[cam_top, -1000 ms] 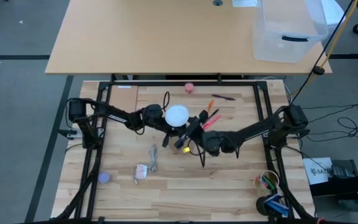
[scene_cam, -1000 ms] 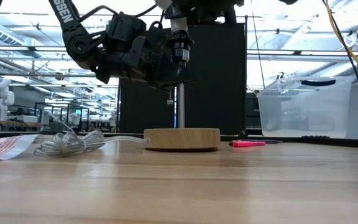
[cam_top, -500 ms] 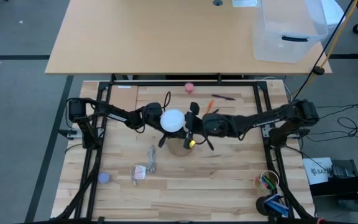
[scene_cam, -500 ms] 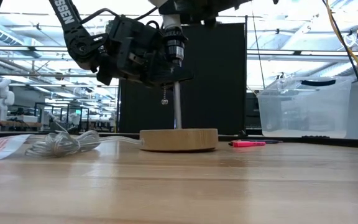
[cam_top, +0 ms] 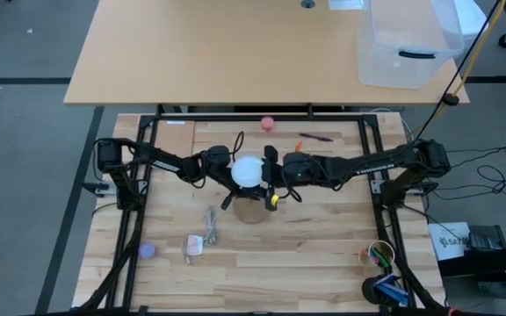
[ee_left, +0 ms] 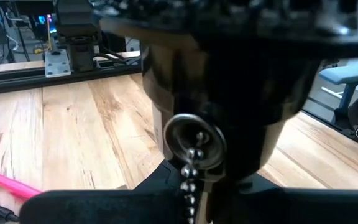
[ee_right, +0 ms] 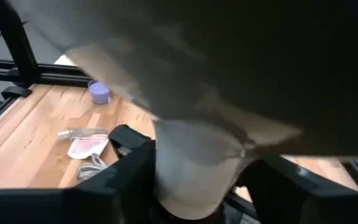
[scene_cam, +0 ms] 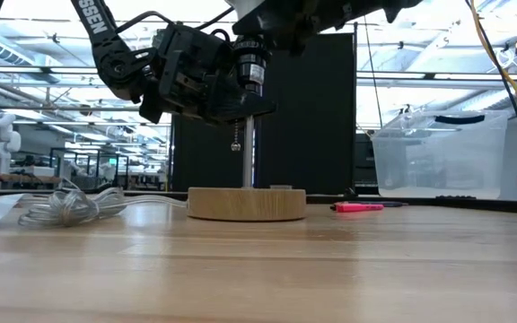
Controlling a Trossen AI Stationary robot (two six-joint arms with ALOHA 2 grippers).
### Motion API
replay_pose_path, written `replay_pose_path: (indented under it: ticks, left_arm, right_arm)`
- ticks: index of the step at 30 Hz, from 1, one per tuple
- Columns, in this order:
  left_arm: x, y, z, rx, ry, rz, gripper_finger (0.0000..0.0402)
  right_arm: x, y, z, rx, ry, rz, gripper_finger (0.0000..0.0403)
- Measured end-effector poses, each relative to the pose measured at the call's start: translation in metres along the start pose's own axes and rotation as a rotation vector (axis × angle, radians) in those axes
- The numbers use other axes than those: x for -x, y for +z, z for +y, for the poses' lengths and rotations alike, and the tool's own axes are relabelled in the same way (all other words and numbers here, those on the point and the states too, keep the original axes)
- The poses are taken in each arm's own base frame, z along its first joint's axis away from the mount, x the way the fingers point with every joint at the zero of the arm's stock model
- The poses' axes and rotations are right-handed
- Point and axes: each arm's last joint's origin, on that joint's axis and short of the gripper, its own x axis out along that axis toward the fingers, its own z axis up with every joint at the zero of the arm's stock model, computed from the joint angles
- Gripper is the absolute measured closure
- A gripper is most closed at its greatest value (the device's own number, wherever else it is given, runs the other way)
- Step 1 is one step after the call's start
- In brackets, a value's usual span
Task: Screw lightbulb
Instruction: Remove the white lightbulb from the desk lamp
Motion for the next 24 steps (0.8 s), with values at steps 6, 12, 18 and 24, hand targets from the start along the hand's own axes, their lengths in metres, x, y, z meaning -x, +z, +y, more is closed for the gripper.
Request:
replay_pose_path:
  ticks: [6, 12, 18, 24]
  left_arm:
    - [0.0, 0.0, 0.0, 0.001, 0.004, 0.0, 0.0373]
    - [0.0, 0.0, 0.0, 0.002, 0.007, 0.0, 0.0373]
    - [0.001, 0.0, 0.001, 0.003, 0.015, 0.0, 0.0373]
    - [0.001, 0.0, 0.002, 0.012, 0.054, 0.005, 0.0373]
  right_arm:
    - [0.003, 0.007, 0.012, -0.033, -0.01, 0.011, 0.0114]
    - [0.022, 0.016, 0.025, -0.013, -0.207, 0.043, 0.0098]
    - [0.039, 0.019, 0.047, -0.003, -0.288, 0.071, 0.01]
    - [0.051, 0.014, 0.071, 0.028, -0.478, 0.098, 0.0101]
